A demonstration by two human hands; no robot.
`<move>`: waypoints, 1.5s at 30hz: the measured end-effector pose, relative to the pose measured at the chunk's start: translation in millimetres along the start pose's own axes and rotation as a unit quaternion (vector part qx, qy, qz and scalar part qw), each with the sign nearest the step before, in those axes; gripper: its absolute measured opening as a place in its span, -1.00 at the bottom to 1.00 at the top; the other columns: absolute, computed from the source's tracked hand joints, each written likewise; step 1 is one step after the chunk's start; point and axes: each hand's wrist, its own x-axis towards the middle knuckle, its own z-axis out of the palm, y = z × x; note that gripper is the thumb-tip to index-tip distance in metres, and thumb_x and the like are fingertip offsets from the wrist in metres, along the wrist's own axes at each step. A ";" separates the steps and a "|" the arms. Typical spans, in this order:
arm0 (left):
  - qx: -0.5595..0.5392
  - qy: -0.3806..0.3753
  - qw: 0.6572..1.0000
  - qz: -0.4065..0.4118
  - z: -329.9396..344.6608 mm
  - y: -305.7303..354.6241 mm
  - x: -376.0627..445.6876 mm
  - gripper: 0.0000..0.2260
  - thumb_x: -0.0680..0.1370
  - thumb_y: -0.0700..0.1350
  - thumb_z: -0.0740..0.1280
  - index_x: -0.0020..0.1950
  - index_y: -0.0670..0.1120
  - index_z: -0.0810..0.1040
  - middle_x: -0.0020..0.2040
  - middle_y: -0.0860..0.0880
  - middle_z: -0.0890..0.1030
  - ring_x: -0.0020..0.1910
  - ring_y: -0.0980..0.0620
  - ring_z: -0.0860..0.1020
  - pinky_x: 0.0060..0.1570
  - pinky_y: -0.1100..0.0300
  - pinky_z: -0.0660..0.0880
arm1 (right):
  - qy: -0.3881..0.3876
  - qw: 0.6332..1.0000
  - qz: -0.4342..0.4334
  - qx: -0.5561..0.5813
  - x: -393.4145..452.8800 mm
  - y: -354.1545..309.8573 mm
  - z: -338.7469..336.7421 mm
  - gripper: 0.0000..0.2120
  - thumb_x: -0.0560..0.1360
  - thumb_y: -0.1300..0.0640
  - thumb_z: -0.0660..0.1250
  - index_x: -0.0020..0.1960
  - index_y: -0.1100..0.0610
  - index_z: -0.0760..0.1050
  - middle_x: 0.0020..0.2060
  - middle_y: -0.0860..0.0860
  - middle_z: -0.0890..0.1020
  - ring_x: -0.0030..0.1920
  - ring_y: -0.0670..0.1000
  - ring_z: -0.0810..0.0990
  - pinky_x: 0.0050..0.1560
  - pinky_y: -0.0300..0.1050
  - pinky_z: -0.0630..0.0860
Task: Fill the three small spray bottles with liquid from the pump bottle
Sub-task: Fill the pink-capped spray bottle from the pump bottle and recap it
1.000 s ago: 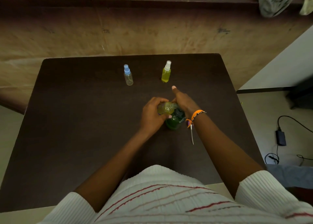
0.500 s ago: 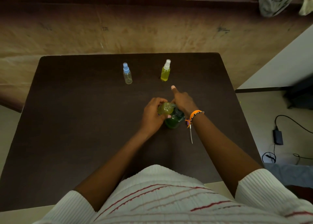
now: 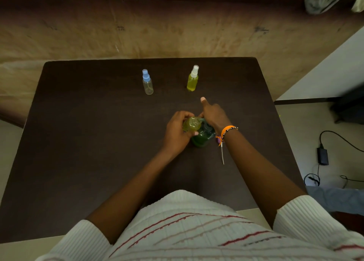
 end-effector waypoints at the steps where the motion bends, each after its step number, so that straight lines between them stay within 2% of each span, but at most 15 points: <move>1: 0.000 0.000 1.000 -0.001 -0.2 -0.2 0.4 -0.60 0.28 -0.28 0.50 0.06 -0.12 0.50 0.02 0.03 0.50 0.00 0.13 0.49 -0.07 0.44 0.39 | 0.005 1.000 -0.001 -0.006 0.9 0.4 0.6 -0.26 0.54 -0.33 -0.04 0.19 0.28 0.54 0.18 0.25 0.58 0.19 0.23 0.53 0.28 0.14 0.43; 4: 0.002 0.001 1.000 0.000 -1.4 -0.2 1.0 -0.60 0.28 -0.28 0.51 0.06 -0.12 0.51 0.02 0.03 0.50 0.00 0.14 0.49 -0.07 0.46 0.40 | 0.006 1.000 -0.003 -0.016 3.3 0.8 0.8 -0.28 0.56 -0.31 -0.04 0.23 0.27 0.53 0.21 0.24 0.57 0.21 0.23 0.52 0.29 0.12 0.42; 8: 0.006 0.000 1.000 0.008 -1.9 1.0 0.2 -0.60 0.28 -0.28 0.51 0.06 -0.13 0.50 0.01 0.04 0.49 0.00 0.13 0.49 -0.06 0.45 0.39 | -0.015 1.000 -0.001 -0.008 2.0 -0.9 -0.7 -0.27 0.55 -0.34 -0.03 0.18 0.25 0.56 0.19 0.22 0.58 0.20 0.21 0.53 0.29 0.13 0.41; 13: 0.006 -0.001 1.000 0.009 -1.9 0.5 -0.1 -0.60 0.28 -0.28 0.51 0.06 -0.14 0.50 0.01 0.03 0.50 0.01 0.11 0.50 -0.04 0.38 0.41 | -0.026 1.000 -0.001 0.010 0.6 -1.2 -0.9 -0.24 0.51 -0.38 -0.02 0.18 0.25 0.56 0.20 0.21 0.57 0.20 0.20 0.52 0.30 0.15 0.40; 17: 0.006 0.005 1.000 0.010 -0.5 -0.8 0.1 -0.60 0.27 -0.28 0.51 0.06 -0.13 0.51 0.00 0.04 0.50 -0.01 0.13 0.50 -0.05 0.40 0.42 | 0.010 1.000 -0.007 -0.005 2.2 0.5 0.0 -0.32 0.56 -0.31 0.02 0.20 0.26 0.54 0.19 0.22 0.57 0.19 0.23 0.53 0.26 0.12 0.44; 23: 0.009 0.004 1.000 0.015 -0.6 -3.9 0.3 -0.59 0.26 -0.28 0.52 0.06 -0.13 0.51 0.01 0.03 0.50 -0.01 0.12 0.50 -0.06 0.46 0.40 | 0.012 0.999 -0.026 -0.025 -0.7 -0.9 -0.4 -0.39 0.60 -0.21 0.01 0.18 0.27 0.55 0.18 0.22 0.59 0.21 0.25 0.51 0.26 0.07 0.42; 26: 0.008 0.001 1.000 0.010 -1.3 -3.2 0.2 -0.59 0.27 -0.28 0.52 0.07 -0.14 0.51 0.02 0.03 0.50 -0.01 0.14 0.49 -0.10 0.53 0.38 | 0.004 1.000 -0.017 -0.017 -3.5 -2.9 -0.6 -0.33 0.57 -0.28 0.00 0.18 0.26 0.55 0.19 0.22 0.58 0.20 0.24 0.52 0.27 0.09 0.42; 31: 0.004 0.001 1.000 0.012 -1.5 -1.9 0.1 -0.59 0.27 -0.28 0.52 0.06 -0.15 0.51 0.02 0.00 0.51 0.01 0.10 0.50 -0.07 0.47 0.38 | -0.017 1.000 0.004 0.026 -9.6 -6.0 -2.1 -0.16 0.40 -0.44 -0.01 0.19 0.24 0.56 0.21 0.21 0.57 0.20 0.22 0.52 0.30 0.15 0.41; 35: 0.009 0.002 1.000 0.013 -0.8 -3.8 -0.3 -0.60 0.28 -0.27 0.51 0.06 -0.14 0.51 0.02 0.00 0.51 0.01 0.12 0.49 -0.09 0.48 0.37 | 0.030 0.999 0.003 0.024 -7.1 -3.1 0.0 -0.32 0.51 -0.34 0.08 0.20 0.23 0.55 0.21 0.20 0.57 0.20 0.22 0.52 0.22 0.05 0.43; 39: 0.012 0.003 1.000 0.013 -0.7 -5.3 0.4 -0.61 0.28 -0.28 0.51 0.05 -0.13 0.51 0.02 0.01 0.51 0.01 0.11 0.49 -0.09 0.47 0.37 | 0.053 0.999 -0.003 0.007 -10.1 -3.7 -0.7 -0.39 0.58 -0.26 0.08 0.26 0.25 0.47 0.26 0.22 0.52 0.25 0.25 0.48 0.23 0.08 0.39; 45: 0.012 0.007 1.000 0.013 -0.8 -3.6 0.6 -0.60 0.28 -0.26 0.51 0.06 -0.13 0.51 0.02 0.00 0.52 -0.01 0.13 0.49 -0.08 0.48 0.37 | -0.005 0.999 0.004 0.032 -12.2 -6.4 -3.6 -0.22 0.44 -0.42 0.09 0.21 0.25 0.55 0.22 0.20 0.56 0.21 0.22 0.51 0.29 0.13 0.42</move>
